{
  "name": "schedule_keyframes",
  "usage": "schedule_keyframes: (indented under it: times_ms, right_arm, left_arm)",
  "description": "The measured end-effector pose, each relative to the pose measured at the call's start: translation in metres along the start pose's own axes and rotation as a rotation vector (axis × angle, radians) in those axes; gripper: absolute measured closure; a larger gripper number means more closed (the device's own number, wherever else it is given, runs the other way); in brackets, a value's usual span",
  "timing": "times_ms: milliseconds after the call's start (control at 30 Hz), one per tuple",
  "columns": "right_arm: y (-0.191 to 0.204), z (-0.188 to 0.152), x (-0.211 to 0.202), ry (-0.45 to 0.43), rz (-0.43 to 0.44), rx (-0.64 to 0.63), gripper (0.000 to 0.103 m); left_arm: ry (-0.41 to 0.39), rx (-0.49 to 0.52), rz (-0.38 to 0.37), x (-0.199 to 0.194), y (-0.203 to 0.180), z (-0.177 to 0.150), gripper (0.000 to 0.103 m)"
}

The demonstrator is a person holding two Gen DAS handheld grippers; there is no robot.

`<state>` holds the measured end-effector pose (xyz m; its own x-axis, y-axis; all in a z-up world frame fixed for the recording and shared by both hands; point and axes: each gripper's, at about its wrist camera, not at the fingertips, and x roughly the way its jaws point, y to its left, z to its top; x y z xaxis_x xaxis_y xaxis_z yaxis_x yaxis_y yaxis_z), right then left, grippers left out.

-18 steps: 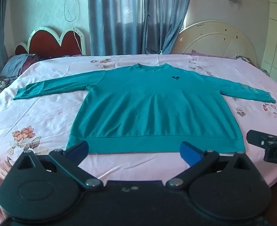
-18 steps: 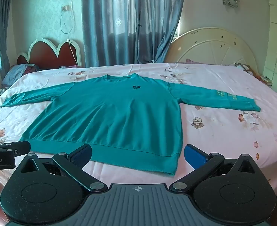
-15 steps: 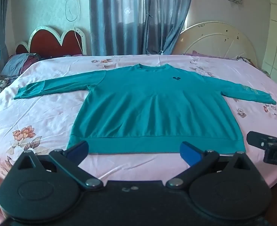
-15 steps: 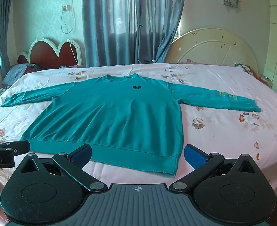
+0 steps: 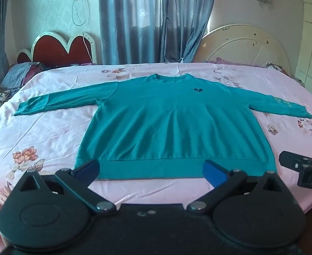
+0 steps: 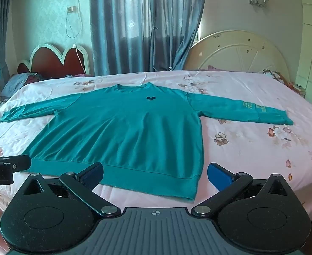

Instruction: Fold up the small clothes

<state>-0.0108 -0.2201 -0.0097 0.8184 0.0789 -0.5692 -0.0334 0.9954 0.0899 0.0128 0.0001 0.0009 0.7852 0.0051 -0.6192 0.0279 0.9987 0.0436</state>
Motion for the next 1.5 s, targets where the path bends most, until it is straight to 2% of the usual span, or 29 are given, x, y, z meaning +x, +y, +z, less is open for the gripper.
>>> schedule_keyframes:
  times_ms: [1500]
  right_arm:
    - [-0.004,-0.002,-0.001,0.01,0.0,0.012,0.0]
  left_arm:
    - [0.0,0.01,-0.004,-0.003,-0.008,-0.003,0.0]
